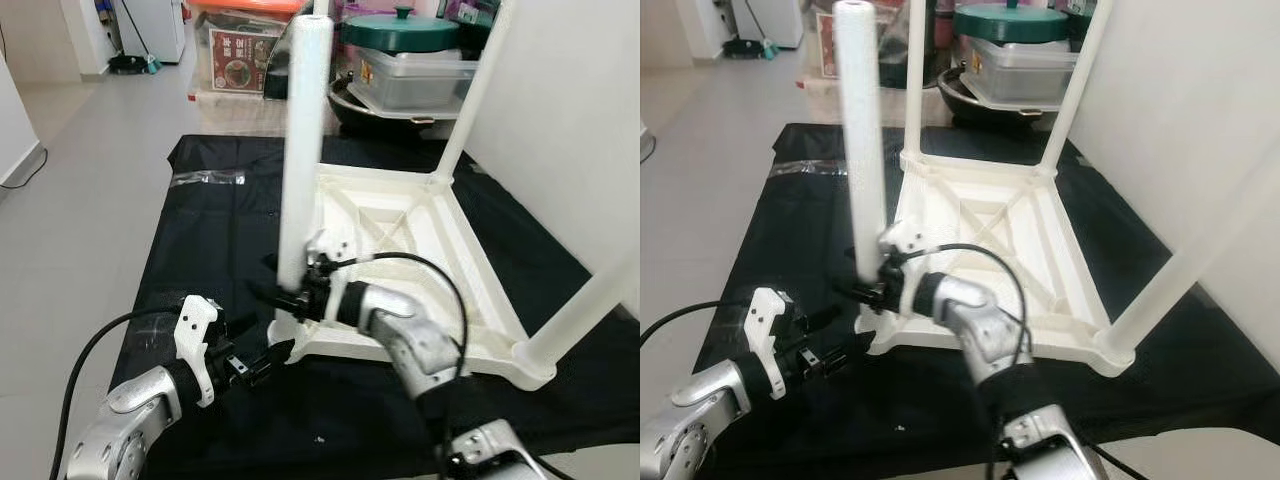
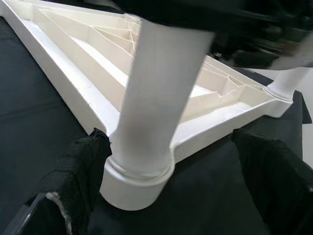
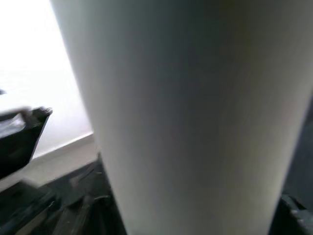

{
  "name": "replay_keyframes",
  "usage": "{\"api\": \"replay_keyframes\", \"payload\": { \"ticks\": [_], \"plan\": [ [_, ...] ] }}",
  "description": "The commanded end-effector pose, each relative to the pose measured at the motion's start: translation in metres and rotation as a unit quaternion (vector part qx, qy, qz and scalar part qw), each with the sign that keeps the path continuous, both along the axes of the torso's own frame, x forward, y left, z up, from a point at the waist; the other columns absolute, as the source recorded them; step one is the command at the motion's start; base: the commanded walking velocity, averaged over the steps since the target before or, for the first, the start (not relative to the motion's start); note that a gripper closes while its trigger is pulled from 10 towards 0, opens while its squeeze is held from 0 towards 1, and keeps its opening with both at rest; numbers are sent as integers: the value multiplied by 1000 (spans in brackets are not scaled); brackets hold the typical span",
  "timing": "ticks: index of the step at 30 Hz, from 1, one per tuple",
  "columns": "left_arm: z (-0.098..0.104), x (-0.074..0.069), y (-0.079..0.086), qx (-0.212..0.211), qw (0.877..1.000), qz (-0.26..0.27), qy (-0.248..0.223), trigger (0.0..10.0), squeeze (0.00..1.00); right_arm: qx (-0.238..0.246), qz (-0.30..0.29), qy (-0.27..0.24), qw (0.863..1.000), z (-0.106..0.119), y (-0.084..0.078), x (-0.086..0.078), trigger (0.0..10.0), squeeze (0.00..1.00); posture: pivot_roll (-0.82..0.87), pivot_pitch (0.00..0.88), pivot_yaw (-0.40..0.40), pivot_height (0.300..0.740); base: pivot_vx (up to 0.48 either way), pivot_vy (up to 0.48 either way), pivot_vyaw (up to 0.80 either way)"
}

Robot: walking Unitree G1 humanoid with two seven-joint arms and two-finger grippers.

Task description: Building children table

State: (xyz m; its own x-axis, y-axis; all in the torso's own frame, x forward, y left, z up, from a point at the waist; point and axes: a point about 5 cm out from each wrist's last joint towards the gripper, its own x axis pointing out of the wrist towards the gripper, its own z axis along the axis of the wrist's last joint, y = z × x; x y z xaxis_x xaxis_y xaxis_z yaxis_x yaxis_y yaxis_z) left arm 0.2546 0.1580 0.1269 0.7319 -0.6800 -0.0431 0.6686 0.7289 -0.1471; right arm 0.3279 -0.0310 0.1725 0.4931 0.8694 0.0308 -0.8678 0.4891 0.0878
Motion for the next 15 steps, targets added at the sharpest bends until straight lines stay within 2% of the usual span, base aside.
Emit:
{"api": "replay_keyframes", "payload": {
  "ticks": [1, 2, 3, 4, 5, 7, 8, 9, 10, 11, 12, 13, 14, 15],
  "plan": [
    [-1, -2, -1, 2, 1000, -3, 2, 10000, 0, -14, -76, 13, 997, -4, -10, 11, 0, 0, 103, 0, -131, 740, 0, 0, 0],
    [-1, -2, -1, 2, 1000, -3, 2, 10000, 0, -14, -76, 13, 997, -4, -10, 11, 0, 0, 103, 0, -131, 740, 0, 0, 0],
    [-1, -1, -1, 2, 1000, -3, 2, 10000, 0, -23, -113, 23, 993, -8, -15, 15, 0, 0, 103, 0, -131, 740, 0, 0, 0],
    [-1, -1, -1, 2, 1000, -3, 2, 10000, 0, -23, -113, 23, 993, -8, -15, 15, 0, 0, 103, 0, -131, 740, 0, 0, 0],
    [-1, -2, -2, 1, 1000, -4, 2, 10000, 0, -52, -201, 44, 977, -17, -29, 24, 0, 0, 100, 0, -130, 740, 0, 0, 0],
    [-1, -2, -2, 1, 1000, -4, 2, 10000, 0, -52, -201, 44, 977, -17, -29, 24, 0, 0, 100, 0, -130, 740, 0, 0, 0],
    [-2, -2, -1, 2, 1000, -4, 3, 10000, 0, -70, -347, 76, 932, -29, -61, 34, 0, 0, 91, 0, -128, 740, 0, 0, 0],
    [-3, -3, -1, 1, 1000, -4, 4, 10000, 0, -85, -495, 108, 858, -43, -101, 33, 0, 0, 91, 0, -129, 740, 0, 0, 0],
    [-3, -3, -1, 1, 1000, -4, 4, 10000, 0, -85, -495, 108, 858, -43, -101, 33, 0, 0, 91, 0, -129, 740, 0, 0, 0],
    [-3, -3, -1, 1, 1000, -3, 5, 10000, 0, -96, -604, 130, 780, -54, -136, 23, 0, 0, 91, 0, -129, 740, 0, 0, 0],
    [-4, -4, -1, 1, 1000, -3, 6, 10000, 0, -101, -659, 141, 732, -60, -156, 14, 0, 0, 91, 0, -129, 740, 0, 0, 0],
    [-4, -4, -1, 1, 1000, -4, 6, 10000, 0, -103, -691, 143, 701, -62, -167, 6, 0, 0, 79, 0, -117, 740, 0, 0, 0],
    [-4, -4, -1, 1, 1000, -4, 6, 10000, 0, -103, -691, 143, 701, -62, -167, 6, 0, 0, 79, 0, -117, 740, 0, 0, 0],
    [-4, -4, -1, 1, 1000, -4, 7, 10000, 0, -103, -704, 143, 688, -63, -171, 2, 0, 0, 79, 0, -117, 740, 0, 0, 0]
  ]
}}
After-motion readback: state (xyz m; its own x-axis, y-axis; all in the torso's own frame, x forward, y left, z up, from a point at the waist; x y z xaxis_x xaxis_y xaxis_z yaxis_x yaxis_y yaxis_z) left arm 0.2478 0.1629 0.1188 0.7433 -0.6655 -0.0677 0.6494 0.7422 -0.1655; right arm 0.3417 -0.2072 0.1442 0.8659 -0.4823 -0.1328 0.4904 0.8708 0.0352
